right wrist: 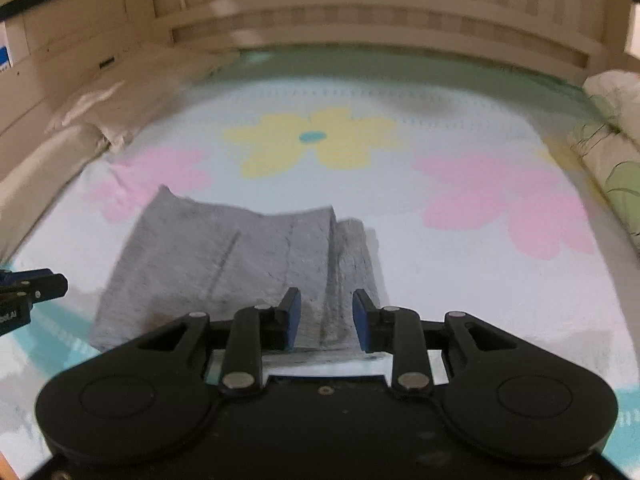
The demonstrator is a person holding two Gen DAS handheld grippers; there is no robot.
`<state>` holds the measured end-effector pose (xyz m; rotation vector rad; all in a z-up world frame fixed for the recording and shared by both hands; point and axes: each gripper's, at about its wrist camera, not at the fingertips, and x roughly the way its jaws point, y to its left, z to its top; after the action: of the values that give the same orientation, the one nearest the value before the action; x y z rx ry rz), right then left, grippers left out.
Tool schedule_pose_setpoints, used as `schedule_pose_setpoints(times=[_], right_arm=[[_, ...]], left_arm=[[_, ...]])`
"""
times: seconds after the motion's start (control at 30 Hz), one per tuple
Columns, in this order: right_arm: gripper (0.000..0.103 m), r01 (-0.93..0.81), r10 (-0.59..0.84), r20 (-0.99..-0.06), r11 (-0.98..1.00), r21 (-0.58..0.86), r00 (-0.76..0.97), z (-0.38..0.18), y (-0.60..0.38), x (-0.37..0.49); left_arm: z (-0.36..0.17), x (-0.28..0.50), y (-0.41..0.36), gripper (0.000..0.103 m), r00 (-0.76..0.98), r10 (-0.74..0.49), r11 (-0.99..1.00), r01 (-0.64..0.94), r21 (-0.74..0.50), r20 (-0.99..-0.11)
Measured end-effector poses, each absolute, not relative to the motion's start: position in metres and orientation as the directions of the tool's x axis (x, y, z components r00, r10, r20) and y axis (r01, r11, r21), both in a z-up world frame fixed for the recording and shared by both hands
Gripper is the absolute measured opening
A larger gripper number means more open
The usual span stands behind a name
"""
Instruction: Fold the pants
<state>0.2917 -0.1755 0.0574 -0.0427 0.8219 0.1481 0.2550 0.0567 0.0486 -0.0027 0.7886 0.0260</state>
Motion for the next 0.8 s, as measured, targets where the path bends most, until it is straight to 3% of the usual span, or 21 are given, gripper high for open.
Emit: schedule_pose_setpoints(times=[0.1, 0.17, 0.37, 0.8], right_arm=[[0.034, -0.168, 0.122, -0.729, 0.986, 0.009, 0.673, 0.077, -0.168, 0.275], [0.034, -0.176, 0.134, -0.733, 0.984, 0.019, 0.667, 0.090, -0.163, 0.264], [0.035, -0.174, 0.174, -0.753, 0.981, 0.080, 0.635, 0.112, -0.146, 0.243], [0.035, -0.150, 0.106, -0.752, 0.989, 0.009, 0.650, 0.077, -0.132, 0.231]], left_arm=[[0.067, 0.240, 0.052, 0.026, 0.726, 0.014, 0.999, -0.039, -0.021, -0.688], [0.074, 0.232, 0.049, 0.036, 0.735, 0.009, 0.999, -0.031, -0.020, -0.678], [0.080, 0.215, 0.041, 0.040, 0.784, 0.029, 0.999, -0.008, 0.037, -0.621], [0.053, 0.229, 0.049, 0.042, 0.701, 0.005, 0.998, -0.048, -0.040, -0.713]])
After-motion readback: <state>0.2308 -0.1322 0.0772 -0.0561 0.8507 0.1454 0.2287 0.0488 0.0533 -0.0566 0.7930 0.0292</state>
